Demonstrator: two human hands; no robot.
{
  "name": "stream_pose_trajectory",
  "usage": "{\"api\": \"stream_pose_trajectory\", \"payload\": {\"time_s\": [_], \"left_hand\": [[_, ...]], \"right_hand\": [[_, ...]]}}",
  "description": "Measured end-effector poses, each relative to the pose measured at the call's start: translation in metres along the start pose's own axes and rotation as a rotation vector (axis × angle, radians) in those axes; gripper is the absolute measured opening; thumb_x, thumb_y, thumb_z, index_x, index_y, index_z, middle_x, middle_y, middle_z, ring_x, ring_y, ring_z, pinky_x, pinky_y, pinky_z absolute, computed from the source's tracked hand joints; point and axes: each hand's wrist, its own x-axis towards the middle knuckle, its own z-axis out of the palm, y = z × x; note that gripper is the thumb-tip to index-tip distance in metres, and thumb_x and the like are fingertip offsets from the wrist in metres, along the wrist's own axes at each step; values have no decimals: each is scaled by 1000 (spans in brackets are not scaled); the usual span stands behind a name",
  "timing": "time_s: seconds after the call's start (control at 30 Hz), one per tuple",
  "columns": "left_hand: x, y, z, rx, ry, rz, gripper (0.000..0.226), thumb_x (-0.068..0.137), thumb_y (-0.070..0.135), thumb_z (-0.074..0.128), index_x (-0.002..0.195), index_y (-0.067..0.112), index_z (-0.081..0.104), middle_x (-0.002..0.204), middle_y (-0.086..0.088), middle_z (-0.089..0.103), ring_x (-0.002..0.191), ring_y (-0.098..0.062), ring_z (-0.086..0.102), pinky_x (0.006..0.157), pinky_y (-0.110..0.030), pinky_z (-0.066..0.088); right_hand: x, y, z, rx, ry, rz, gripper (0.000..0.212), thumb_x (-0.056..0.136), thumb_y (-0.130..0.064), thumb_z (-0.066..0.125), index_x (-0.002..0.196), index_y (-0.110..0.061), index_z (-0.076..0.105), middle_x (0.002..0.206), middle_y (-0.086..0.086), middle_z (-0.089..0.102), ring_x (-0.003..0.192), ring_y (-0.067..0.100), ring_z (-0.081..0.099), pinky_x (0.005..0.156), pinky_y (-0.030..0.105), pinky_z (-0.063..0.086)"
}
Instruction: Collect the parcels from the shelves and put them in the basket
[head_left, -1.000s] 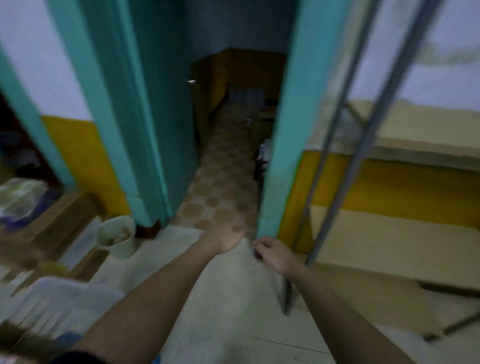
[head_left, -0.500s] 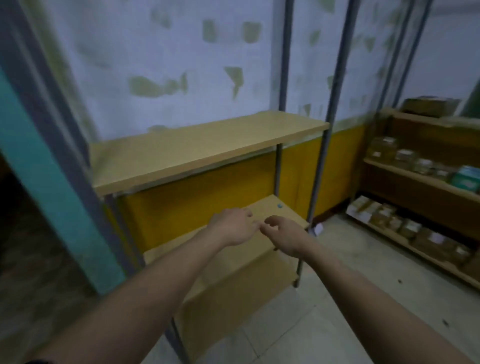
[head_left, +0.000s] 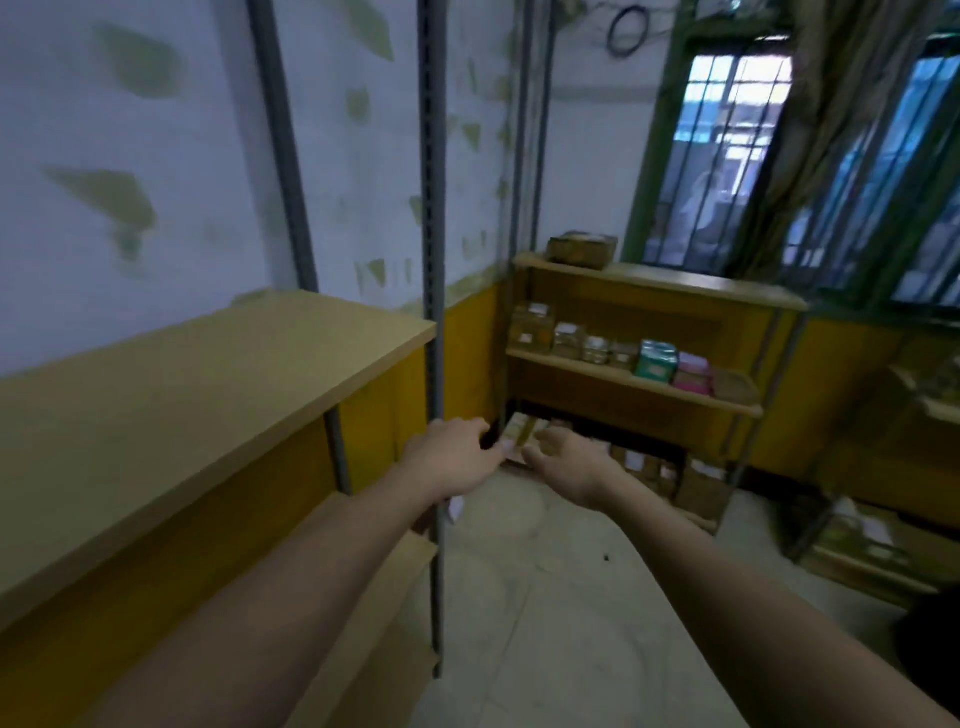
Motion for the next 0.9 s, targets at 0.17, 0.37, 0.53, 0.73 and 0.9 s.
{"api": "stream_pose_trajectory", "payload": {"time_s": [0.17, 0.37, 0.53, 0.73, 0.9], "left_hand": [[91, 27, 11, 84, -73, 43, 68, 99, 65, 33, 155, 27, 31, 158, -4, 35, 144, -32, 33, 112, -48, 35], [205, 57, 31, 62, -98, 64, 68, 99, 65, 32, 156, 29, 28, 160, -3, 32, 145, -31, 31, 114, -49, 34], [312, 80, 48, 71, -103, 38, 71, 97, 68, 31, 156, 29, 28, 161, -3, 31, 146, -30, 31, 116, -49, 32], [431, 99, 56, 28, -115, -39, 70, 99, 65, 34, 156, 26, 29, 162, -2, 30, 146, -29, 32, 116, -46, 35], [499, 91, 75, -67, -158, -111, 67, 101, 60, 37, 157, 23, 28, 161, -6, 29, 144, -30, 34, 114, -44, 37]], "right_hand": [[60, 40, -36, -59, 59, 118, 64, 99, -56, 42, 152, -21, 35, 153, 9, 44, 135, 30, 46, 110, 46, 40], [138, 98, -70, -62, 80, 174, 65, 99, -57, 40, 153, -22, 33, 155, 8, 38, 135, 31, 44, 109, 50, 41], [224, 157, -95, -53, 99, 181, 68, 98, -60, 39, 153, -22, 32, 156, 7, 38, 139, 30, 40, 111, 50, 39], [338, 194, -126, 39, 57, 155, 67, 97, -59, 43, 153, -23, 33, 154, 7, 40, 135, 29, 44, 107, 46, 43], [422, 217, -123, 58, -39, 132, 70, 95, -62, 42, 152, -22, 36, 150, 7, 43, 130, 30, 48, 105, 47, 44]]}}
